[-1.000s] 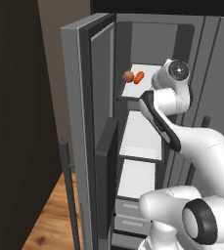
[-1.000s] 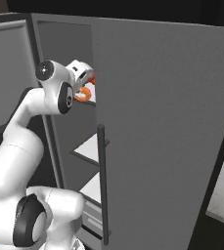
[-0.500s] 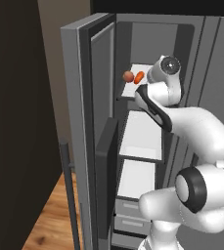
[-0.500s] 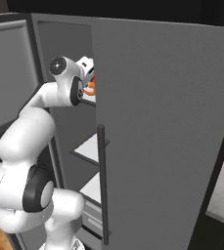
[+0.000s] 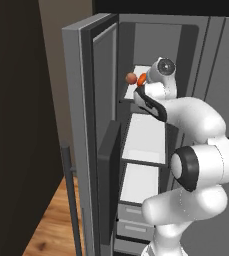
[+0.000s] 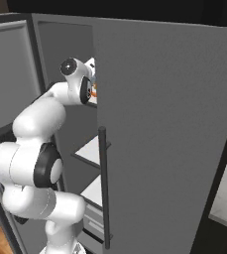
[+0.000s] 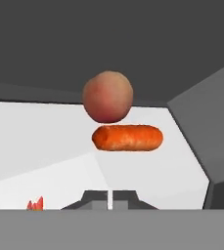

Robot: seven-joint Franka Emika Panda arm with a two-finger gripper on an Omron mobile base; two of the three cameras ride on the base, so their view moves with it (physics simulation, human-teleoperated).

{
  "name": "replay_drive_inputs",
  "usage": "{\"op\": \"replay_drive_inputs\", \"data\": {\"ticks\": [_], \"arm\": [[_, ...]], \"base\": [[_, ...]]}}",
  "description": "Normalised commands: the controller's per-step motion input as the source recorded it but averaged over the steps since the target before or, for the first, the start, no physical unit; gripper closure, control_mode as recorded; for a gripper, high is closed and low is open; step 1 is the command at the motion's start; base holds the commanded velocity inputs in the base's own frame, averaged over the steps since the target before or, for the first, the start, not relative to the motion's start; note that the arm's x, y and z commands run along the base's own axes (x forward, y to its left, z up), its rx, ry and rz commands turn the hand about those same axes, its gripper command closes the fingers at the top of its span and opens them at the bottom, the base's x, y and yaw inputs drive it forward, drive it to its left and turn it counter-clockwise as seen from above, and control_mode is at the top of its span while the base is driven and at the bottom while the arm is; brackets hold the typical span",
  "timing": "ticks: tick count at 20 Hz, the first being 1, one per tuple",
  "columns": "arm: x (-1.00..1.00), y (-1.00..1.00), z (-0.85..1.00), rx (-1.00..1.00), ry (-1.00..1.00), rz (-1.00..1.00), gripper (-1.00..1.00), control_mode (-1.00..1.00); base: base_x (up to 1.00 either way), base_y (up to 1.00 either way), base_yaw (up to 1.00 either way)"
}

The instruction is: Take the peach and shrimp from the second highest rack and move them to the highest rack where the carrot and sweet potato are located, to maximize freezer space. Close the freezer door after rearranging.

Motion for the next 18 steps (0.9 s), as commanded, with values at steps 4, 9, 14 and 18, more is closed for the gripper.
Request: {"op": "replay_drive_inputs", "data": {"ticks": [4, 9, 14, 18], "arm": [[0.65, -0.05, -0.18, 0.0, 0.0, 0.0, 1.0, -1.0], [0.58, -0.03, -0.11, 0.0, 0.0, 0.0, 1.0, -1.0], [0.39, -0.02, -0.12, 0.0, 0.0, 0.0, 1.0, -1.0], [0.22, 0.0, -0.19, 0.0, 0.0, 0.0, -1.0, -1.0]], "base": [[0.0, 0.0, 0.0], [0.0, 0.0, 0.0], [0.0, 0.0, 0.0], [0.0, 0.0, 0.0]]}}
